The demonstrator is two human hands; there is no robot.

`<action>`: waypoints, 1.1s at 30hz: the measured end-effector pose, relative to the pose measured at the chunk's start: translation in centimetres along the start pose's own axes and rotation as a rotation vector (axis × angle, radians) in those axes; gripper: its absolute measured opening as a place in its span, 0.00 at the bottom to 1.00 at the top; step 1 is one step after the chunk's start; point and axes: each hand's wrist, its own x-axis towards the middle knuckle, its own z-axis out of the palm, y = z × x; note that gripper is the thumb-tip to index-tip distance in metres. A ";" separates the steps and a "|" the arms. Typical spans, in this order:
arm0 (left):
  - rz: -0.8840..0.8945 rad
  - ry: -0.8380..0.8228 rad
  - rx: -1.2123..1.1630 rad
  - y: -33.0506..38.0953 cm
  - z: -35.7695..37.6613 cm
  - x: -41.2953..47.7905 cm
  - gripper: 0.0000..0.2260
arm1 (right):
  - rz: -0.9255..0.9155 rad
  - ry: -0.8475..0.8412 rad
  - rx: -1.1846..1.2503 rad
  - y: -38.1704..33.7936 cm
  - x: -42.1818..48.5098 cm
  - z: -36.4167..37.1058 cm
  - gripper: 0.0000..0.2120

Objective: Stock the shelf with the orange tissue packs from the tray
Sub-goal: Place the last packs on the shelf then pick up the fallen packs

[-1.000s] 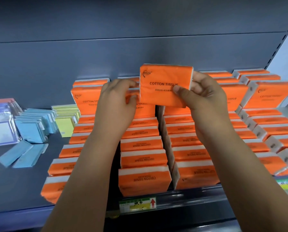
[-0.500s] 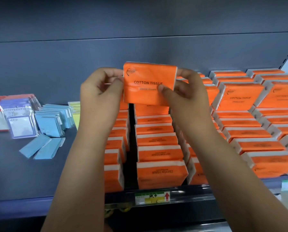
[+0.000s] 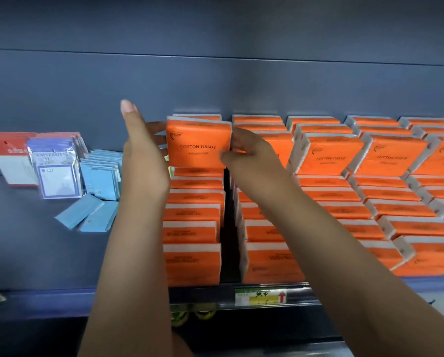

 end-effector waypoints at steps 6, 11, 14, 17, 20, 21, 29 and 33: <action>-0.047 -0.064 0.013 -0.2 0.0 0.6 0.35 | 0.098 -0.062 -0.058 0.0 1.8 1.3 0.11; -0.106 -0.113 0.055 -1.0 -0.1 1.8 0.32 | 0.126 -0.042 -0.067 0.6 2.1 2.1 0.12; -0.106 -0.114 0.086 -1.3 -0.1 2.3 0.29 | 0.154 -0.048 -0.091 0.9 2.1 2.3 0.12; -0.101 -0.125 0.113 -1.1 -0.1 2.2 0.30 | 0.175 -0.037 -0.112 0.7 2.1 2.3 0.11; -0.098 -0.136 0.151 -1.0 -0.1 2.2 0.29 | 0.175 -0.034 -0.135 0.1 1.8 2.3 0.09; -0.098 -0.141 0.160 -1.0 -0.2 2.3 0.29 | 0.178 -0.030 -0.137 0.0 1.7 2.3 0.08; -0.119 -0.196 0.296 -1.7 -0.1 2.4 0.26 | 0.203 0.041 -0.146 -0.6 1.2 2.5 0.04; -0.003 -0.148 0.411 -1.1 -0.3 1.1 0.19 | 0.205 0.114 -0.129 -1.3 -0.2 2.2 0.06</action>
